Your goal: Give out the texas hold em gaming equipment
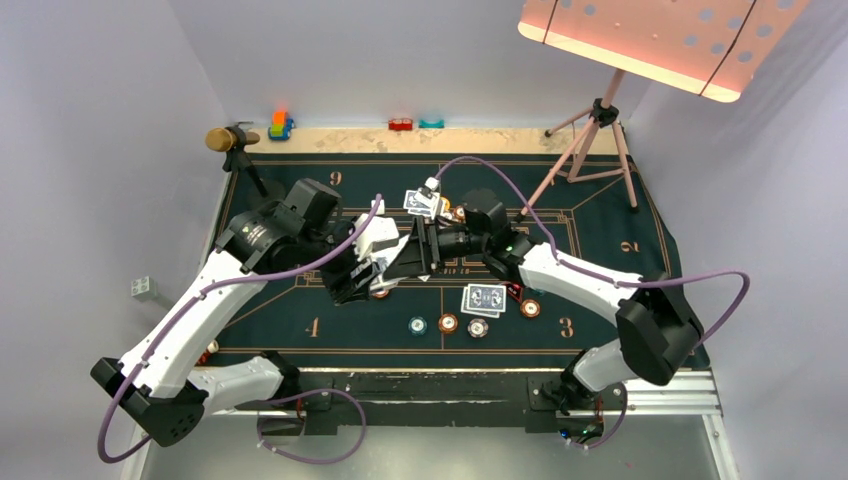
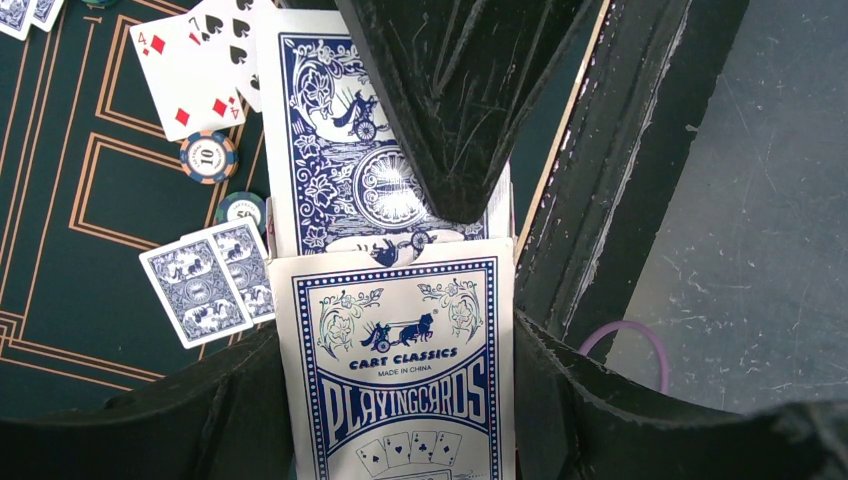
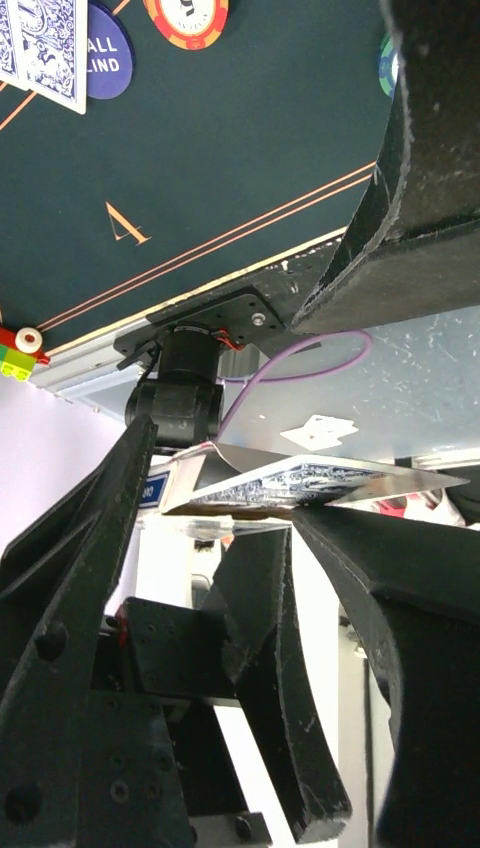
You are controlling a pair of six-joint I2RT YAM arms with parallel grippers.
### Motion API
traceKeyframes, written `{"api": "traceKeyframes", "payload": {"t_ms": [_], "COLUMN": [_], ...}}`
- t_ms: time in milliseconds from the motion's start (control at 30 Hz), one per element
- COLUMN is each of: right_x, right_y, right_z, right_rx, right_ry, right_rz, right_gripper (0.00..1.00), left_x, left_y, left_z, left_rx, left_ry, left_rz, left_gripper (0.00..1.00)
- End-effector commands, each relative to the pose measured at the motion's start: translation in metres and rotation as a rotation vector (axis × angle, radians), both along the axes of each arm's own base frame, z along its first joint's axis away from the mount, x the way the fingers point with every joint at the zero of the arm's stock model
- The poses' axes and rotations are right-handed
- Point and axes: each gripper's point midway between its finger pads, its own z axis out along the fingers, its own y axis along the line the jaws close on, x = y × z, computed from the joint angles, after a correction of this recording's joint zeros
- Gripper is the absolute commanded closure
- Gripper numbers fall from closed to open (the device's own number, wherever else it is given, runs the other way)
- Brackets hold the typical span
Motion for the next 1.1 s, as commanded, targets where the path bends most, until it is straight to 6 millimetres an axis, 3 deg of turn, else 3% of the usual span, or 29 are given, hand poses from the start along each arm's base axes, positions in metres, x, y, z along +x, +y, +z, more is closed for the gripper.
{"api": "traceKeyframes", "payload": {"t_ms": [0,300,500,1067], "right_x": [0.004,0.011,0.014,0.042], "right_y": [-0.005,-0.019,-0.028,-0.079], "right_z": [0.031,0.031,0.033,0.054], "right_rx": [0.055,0.052,0.037,-0.017], "right_ry": [-0.091,-0.093,-0.111,-0.234], "right_rz": [-0.025,-0.067,-0.100,-0.285], "right_gripper": [0.37,0.64,0.71,0.86], "left_x": [0.004,0.003,0.003,0.002], "left_y": [-0.006,-0.006,-0.006,-0.005], "left_z": [0.014,0.015,0.015,0.013], "left_rx": [-0.056,-0.058,-0.059,-0.053], "left_ry": [-0.036,-0.034,-0.034,-0.030], "left_rz": [0.008,0.008,0.007,0.009], "left_gripper": [1.00,1.00,1.00,1.00]}}
